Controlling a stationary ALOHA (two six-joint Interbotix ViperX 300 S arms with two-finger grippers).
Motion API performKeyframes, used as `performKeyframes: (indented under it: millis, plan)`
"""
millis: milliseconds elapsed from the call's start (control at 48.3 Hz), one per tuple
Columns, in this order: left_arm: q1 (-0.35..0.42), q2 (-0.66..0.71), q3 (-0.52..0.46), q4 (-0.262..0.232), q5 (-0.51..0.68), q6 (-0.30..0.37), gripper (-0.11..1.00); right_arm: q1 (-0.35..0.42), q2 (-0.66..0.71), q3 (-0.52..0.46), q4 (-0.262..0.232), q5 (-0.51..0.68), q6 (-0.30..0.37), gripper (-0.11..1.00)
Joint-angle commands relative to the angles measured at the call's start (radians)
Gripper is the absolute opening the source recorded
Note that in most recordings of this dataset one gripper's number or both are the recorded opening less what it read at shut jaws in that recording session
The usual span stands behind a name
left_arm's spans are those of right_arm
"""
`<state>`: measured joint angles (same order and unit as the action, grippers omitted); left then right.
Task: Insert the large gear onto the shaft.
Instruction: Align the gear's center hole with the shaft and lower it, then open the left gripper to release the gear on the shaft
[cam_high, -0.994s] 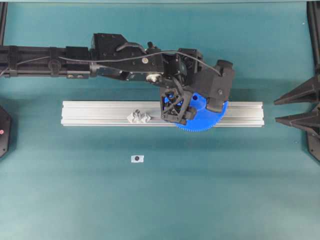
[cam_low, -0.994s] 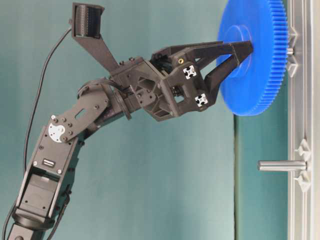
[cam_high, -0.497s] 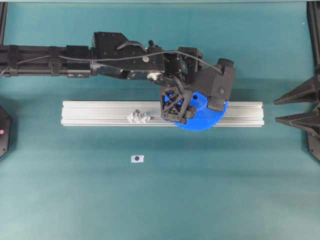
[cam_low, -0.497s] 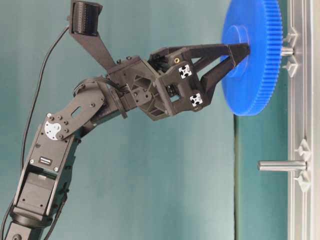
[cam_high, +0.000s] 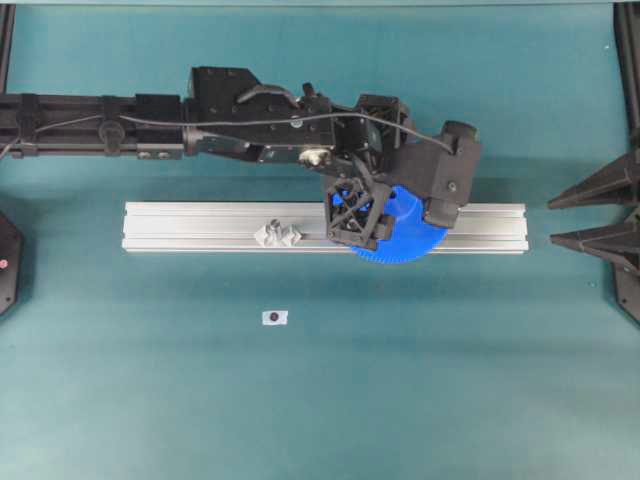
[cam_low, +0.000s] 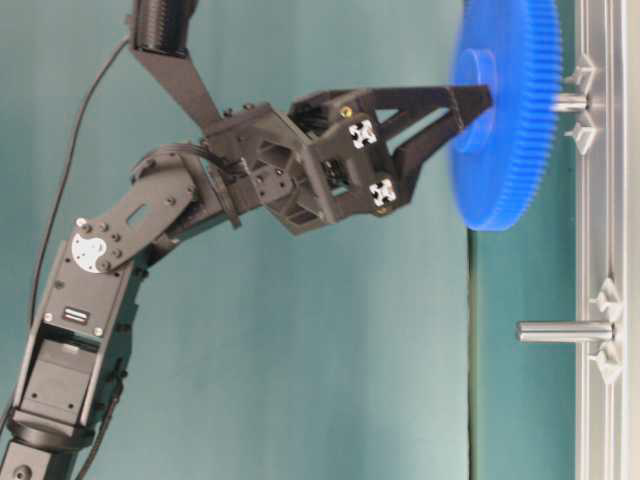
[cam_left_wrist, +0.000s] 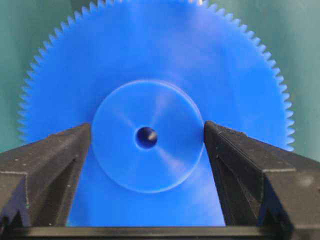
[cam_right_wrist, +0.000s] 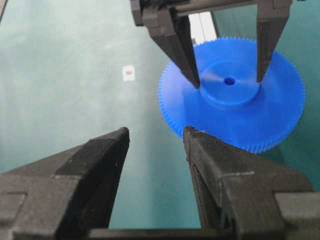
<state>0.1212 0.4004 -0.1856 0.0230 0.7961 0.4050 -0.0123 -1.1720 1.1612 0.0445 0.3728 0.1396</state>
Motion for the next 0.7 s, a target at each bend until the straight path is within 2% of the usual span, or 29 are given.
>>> performKeyframes:
  millis: [0,683]
  plan:
    - [-0.003,-0.020,-0.037,0.005,0.012,0.000,0.87,-0.003,0.008,-0.014,0.000,-0.008,0.009,0.57]
    - [-0.003,-0.023,-0.025,0.005,0.040,-0.008,0.87,-0.002,0.006,-0.012,0.000,-0.011,0.009,0.57]
